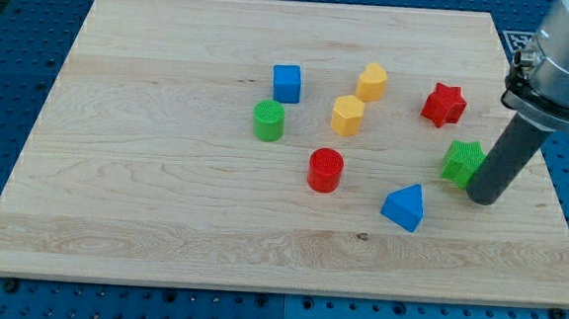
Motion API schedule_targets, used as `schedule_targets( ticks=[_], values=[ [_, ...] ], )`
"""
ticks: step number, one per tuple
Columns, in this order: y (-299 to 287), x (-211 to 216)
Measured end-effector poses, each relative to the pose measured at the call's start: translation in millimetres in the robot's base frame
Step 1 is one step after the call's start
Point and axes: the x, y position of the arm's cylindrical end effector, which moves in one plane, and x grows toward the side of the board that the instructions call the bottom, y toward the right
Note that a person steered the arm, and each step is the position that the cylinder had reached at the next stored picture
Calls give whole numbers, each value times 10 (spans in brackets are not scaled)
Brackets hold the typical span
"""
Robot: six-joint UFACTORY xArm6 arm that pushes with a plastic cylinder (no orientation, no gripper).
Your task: Slide the blue triangle near the green star
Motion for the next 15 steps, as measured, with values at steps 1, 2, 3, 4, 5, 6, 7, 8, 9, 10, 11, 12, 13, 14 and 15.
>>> schedule_targets(
  ticks=[1, 2, 3, 4, 5, 6, 7, 8, 9, 10, 11, 12, 13, 14, 15],
  values=[
    [107, 224],
    [217, 516],
    [-113, 653],
    [-605, 682],
    [-1090, 682],
    [-1045, 686],
    [-1008, 642],
    [-1008, 542],
    [-1008, 505],
    [-1008, 494],
    [-1008, 427],
    [-1008, 376],
    [-1008, 358],
    [-983, 338],
    [-913, 253]
  ],
)
